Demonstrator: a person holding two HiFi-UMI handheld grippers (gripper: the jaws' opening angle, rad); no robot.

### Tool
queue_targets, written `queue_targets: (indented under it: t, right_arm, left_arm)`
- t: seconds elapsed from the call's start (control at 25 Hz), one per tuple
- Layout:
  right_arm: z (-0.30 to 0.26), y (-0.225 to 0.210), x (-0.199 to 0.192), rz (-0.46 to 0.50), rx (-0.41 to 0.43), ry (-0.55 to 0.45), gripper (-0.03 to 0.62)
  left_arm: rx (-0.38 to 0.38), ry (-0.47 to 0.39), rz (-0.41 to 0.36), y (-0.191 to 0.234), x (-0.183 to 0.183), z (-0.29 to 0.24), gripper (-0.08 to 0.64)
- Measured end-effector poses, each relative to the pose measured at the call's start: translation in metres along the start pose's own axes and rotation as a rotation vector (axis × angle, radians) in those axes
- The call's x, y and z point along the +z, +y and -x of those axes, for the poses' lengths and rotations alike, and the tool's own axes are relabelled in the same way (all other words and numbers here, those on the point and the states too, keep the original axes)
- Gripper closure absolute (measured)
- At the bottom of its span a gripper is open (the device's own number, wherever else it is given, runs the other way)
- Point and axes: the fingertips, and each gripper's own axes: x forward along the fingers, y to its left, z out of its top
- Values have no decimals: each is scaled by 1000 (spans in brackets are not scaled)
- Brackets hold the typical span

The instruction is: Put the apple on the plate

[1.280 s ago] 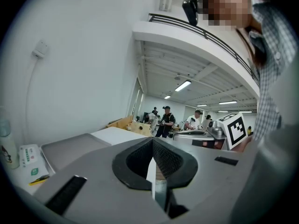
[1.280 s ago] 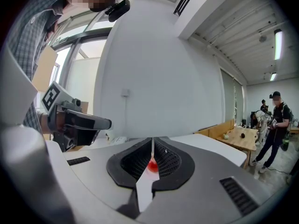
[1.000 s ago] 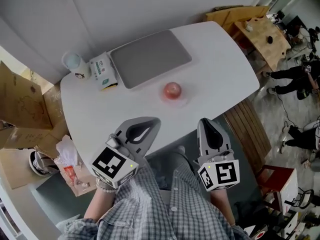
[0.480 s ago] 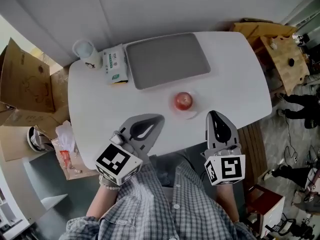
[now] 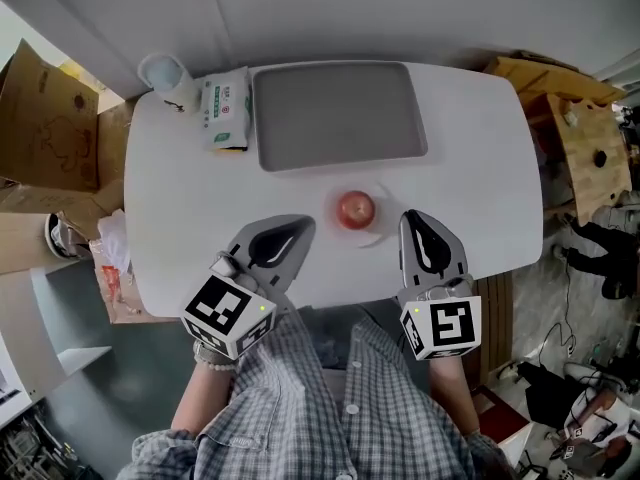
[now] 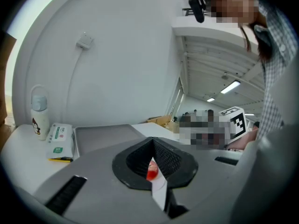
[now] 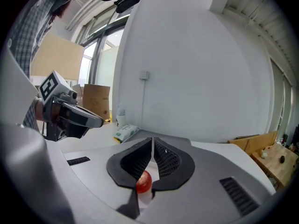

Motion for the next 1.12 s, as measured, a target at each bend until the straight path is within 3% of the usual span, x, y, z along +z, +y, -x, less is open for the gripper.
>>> queue_targets:
  t: [0.24, 0.6, 0.92, 1.12]
  right_arm:
    - [-20, -23, -24, -27, 49, 72, 563]
    - [-49, -38, -62, -52, 111, 151, 561]
    - [-69, -44, -91, -38, 153, 230, 561]
    - [-79, -40, -112, -5, 184, 294, 561]
  left_arm:
    - [98, 16, 92, 18, -19, -13, 551]
    - [256, 55, 145, 47, -49, -29, 551]
    - [281, 107, 250, 61, -82, -47, 551]
    - [254, 163, 299, 62, -103, -61, 551]
